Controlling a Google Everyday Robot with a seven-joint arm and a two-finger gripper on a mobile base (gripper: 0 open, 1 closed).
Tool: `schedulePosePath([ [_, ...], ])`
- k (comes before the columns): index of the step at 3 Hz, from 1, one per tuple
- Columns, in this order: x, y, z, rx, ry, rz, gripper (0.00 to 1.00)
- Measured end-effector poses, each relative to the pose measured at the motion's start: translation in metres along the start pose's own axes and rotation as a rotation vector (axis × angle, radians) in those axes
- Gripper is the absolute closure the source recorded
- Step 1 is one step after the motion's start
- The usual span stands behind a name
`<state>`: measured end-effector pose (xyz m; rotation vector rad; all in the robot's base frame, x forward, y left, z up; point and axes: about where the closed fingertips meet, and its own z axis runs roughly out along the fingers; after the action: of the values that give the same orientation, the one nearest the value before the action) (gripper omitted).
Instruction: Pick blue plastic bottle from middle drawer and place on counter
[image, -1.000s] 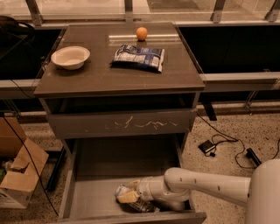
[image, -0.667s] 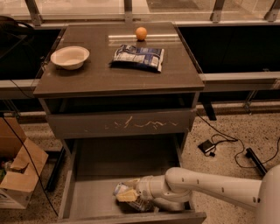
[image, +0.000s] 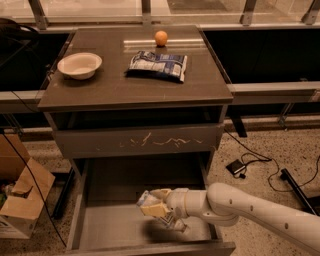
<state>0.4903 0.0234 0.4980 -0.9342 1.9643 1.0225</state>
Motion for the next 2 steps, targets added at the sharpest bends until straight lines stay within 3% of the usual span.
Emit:
schedulePosePath([
  [1,-0.072,-0.014,-0.061,0.064,-0.020,-0.115,1.00],
  [2,-0.140,-0.018,-0.108,0.092,-0.029,-0.229,1.00],
])
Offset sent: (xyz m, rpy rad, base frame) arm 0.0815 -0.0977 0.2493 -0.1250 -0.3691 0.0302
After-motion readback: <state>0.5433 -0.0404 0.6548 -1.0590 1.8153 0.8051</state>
